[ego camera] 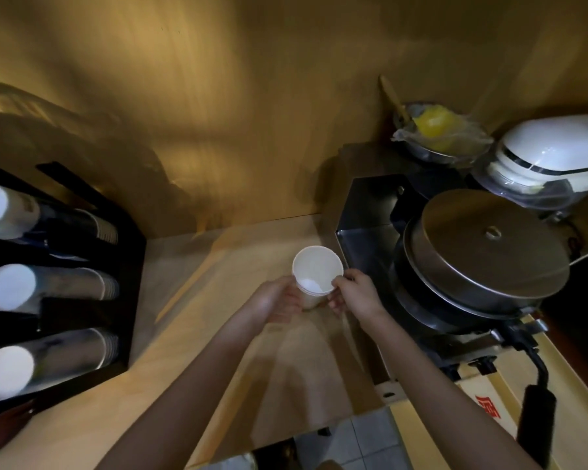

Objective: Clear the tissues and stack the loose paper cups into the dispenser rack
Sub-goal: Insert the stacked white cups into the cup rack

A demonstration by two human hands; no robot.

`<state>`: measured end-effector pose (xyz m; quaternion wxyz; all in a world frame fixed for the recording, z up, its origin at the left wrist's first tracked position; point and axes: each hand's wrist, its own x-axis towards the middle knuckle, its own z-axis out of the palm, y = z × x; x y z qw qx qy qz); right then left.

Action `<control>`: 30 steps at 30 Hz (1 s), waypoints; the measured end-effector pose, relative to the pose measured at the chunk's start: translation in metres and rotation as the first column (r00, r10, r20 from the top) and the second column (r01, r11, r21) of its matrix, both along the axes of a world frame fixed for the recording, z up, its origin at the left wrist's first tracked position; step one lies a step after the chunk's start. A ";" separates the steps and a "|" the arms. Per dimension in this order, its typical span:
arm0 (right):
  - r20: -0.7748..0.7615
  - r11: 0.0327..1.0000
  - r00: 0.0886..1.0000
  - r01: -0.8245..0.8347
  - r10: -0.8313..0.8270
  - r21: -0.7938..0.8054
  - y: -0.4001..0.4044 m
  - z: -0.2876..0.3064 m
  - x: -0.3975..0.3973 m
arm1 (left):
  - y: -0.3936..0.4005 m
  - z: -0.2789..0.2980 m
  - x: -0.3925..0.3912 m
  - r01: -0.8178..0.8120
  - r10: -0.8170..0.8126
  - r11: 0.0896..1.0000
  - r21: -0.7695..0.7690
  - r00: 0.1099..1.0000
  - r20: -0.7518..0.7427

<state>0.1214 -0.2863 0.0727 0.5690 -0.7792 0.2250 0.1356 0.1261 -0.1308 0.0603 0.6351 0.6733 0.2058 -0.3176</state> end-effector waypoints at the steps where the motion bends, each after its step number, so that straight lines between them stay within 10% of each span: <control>1: 0.028 0.999 0.999 -0.020 0.019 0.035 0.006 0.006 0.000 | 0.008 0.002 -0.002 -0.074 0.063 0.989 -0.127 0.994 -0.088; 5: 0.184 0.986 0.981 -0.085 0.059 0.140 0.040 0.033 -0.002 | 0.046 0.021 -0.015 -0.372 0.158 0.718 -0.588 0.910 -0.383; 9: 0.382 0.959 0.909 -0.237 0.164 0.152 0.078 0.051 -0.012 | 0.091 0.045 -0.033 -0.375 0.173 0.563 -0.736 0.925 -0.339; 16: 0.525 0.880 0.729 -0.466 0.439 -0.089 0.148 0.054 -0.046 | 0.163 0.076 -0.077 -0.329 0.373 0.696 -0.638 0.925 -0.071; 30: 0.447 0.666 0.657 -0.728 0.607 0.165 0.270 0.068 -0.098 | 0.274 0.081 -0.176 -0.472 0.361 0.882 -0.013 0.657 0.662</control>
